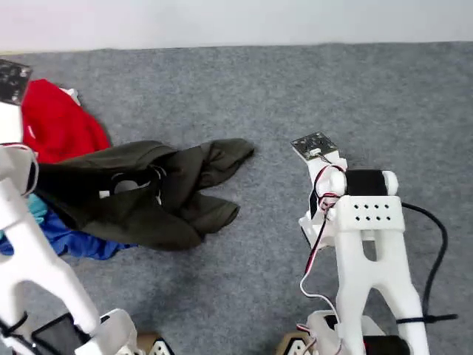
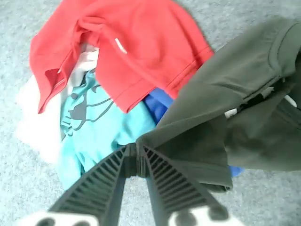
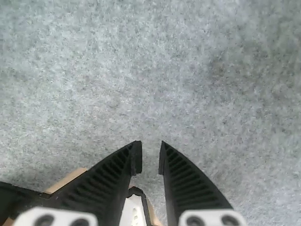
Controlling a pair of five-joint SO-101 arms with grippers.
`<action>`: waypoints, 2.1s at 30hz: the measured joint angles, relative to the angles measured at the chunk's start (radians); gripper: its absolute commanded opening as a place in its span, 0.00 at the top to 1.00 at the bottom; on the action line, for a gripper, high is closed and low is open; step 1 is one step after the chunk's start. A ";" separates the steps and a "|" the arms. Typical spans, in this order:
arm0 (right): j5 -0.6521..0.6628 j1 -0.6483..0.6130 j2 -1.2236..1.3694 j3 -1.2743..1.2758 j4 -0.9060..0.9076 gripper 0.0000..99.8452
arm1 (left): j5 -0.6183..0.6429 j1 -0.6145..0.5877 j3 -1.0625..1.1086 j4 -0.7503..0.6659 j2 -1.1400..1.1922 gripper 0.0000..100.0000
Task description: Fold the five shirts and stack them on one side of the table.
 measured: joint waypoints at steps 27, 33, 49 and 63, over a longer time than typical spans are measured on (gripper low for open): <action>0.000 0.190 0.002 -0.087 0.029 0.93 | 0.241 0.776 -0.189 0.002 -0.018 1.00; 0.086 0.350 0.002 -0.087 0.029 0.93 | 0.292 0.947 -0.290 0.002 0.193 1.00; 0.186 0.476 0.002 -0.021 -0.011 0.93 | 0.345 1.062 -0.315 0.002 0.316 0.84; 0.167 0.400 0.002 -0.021 -0.009 0.92 | 0.371 0.982 -0.445 0.002 0.316 0.88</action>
